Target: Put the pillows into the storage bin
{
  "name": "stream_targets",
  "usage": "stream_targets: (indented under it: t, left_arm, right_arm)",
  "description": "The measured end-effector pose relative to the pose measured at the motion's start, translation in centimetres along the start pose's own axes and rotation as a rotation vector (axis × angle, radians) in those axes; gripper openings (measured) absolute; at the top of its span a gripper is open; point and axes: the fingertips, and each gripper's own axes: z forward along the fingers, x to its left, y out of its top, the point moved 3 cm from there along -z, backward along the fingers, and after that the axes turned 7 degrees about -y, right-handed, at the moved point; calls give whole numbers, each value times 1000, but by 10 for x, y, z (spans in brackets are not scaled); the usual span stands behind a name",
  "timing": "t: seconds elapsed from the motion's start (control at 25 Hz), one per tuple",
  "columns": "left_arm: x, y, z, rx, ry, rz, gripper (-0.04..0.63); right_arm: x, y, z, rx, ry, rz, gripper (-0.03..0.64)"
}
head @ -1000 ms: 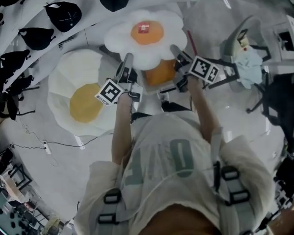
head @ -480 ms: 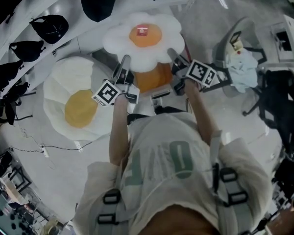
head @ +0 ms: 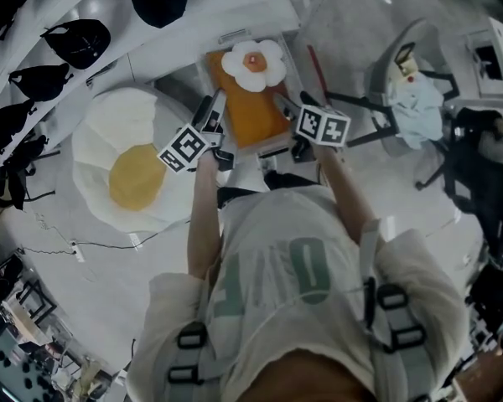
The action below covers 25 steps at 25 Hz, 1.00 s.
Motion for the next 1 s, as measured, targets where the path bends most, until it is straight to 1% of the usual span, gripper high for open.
stream_targets:
  t: [0.16, 0.32, 0.44, 0.52, 0.6, 0.68, 0.72, 0.76, 0.8, 0.84, 0.88, 0.92, 0.96, 1.0]
  left_arm:
    - [-4, 1, -1, -4, -6, 6, 284]
    - [-15, 7, -1, -7, -21, 40, 284]
    - [-30, 23, 2, -20, -37, 103, 284]
    - [-49, 40, 4, -38, -55, 172, 284]
    - [-71, 60, 1, -72, -49, 270, 282]
    - [-95, 81, -7, -140, 6, 409, 281]
    - [-109, 91, -13, -178, 37, 500, 262]
    - [-126, 99, -19, -214, 68, 601, 208]
    - [-142, 105, -27, -249, 100, 704, 145]
    - [-159, 108, -35, -283, 131, 801, 98]
    - [-173, 110, -43, -317, 161, 886, 44]
    - [-187, 110, -52, -351, 184, 956, 26]
    - [-198, 108, -61, -382, 200, 1009, 17]
    - [-207, 103, -68, -406, 208, 1048, 14]
  right_arm:
    - [5, 6, -5, -26, 7, -19, 327]
    - [8, 14, -10, -53, 5, -50, 327]
    - [15, 30, -16, -99, 20, -93, 327]
    - [28, 51, -26, -169, 49, -151, 327]
    - [50, 79, -42, -259, 80, -248, 325]
    - [77, 105, -64, -350, 137, -350, 325]
    - [92, 117, -76, -399, 166, -396, 324]
    - [105, 128, -89, -450, 186, -439, 319]
    - [118, 137, -101, -501, 196, -481, 290]
    - [130, 144, -114, -551, 200, -521, 236]
    - [141, 148, -126, -596, 205, -554, 165]
    - [151, 150, -137, -633, 213, -580, 93]
    - [160, 148, -146, -661, 226, -601, 56]
    - [168, 144, -154, -677, 244, -624, 35]
